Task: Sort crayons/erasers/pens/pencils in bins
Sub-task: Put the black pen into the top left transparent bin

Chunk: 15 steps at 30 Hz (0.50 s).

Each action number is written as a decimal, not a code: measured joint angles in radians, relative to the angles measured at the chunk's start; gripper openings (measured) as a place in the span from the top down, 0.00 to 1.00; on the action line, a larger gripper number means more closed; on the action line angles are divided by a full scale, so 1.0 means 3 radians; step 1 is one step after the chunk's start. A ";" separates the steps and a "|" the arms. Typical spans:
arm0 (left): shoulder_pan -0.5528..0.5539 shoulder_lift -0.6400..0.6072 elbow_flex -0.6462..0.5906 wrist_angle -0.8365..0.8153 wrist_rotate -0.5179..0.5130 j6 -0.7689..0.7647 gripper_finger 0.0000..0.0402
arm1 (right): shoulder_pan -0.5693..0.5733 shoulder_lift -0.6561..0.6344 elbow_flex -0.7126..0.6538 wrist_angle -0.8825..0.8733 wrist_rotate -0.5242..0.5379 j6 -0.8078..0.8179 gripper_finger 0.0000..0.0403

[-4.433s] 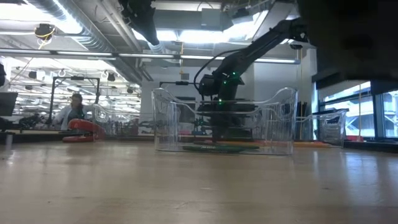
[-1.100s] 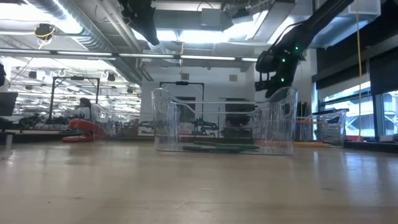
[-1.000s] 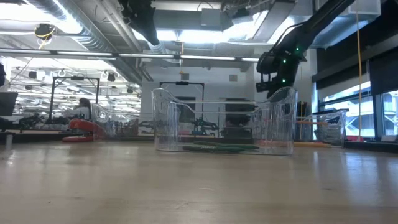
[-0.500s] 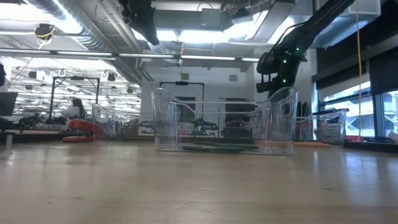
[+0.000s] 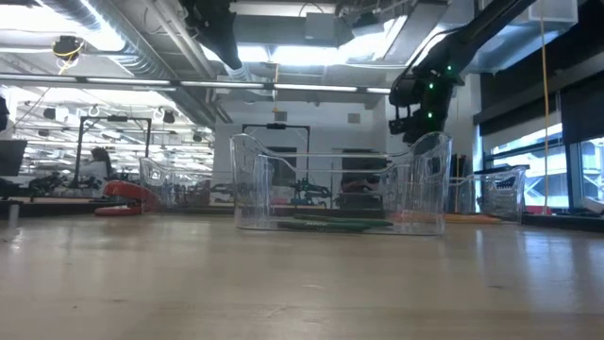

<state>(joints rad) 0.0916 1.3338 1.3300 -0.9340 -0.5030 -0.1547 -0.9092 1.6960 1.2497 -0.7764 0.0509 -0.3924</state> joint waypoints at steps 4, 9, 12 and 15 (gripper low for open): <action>0.0057 0.0000 0.0000 0.0000 -0.0001 -0.0096 0.80 | 0.0073 -0.0151 0.0134 -0.0075 -0.0013 0.0001 0.69; 0.0125 0.0000 0.0000 0.0000 -0.0001 -0.0224 0.80 | 0.0363 -0.0338 0.0239 -0.0068 -0.0425 0.0161 0.69; 0.0168 0.0000 0.0000 0.0001 0.0000 -0.0345 0.80 | 0.0629 -0.0370 0.0311 -0.0042 -0.0599 0.0249 0.69; 0.0232 0.0000 0.0000 0.0021 0.0020 -0.0479 0.80 | 0.0911 -0.0368 0.0352 -0.0011 -0.0614 0.0258 0.69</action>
<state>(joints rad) 0.1611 1.3338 1.3300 -0.9278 -0.4970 -0.2985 -0.6359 1.5856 1.3553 -0.7797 -0.1334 -0.3149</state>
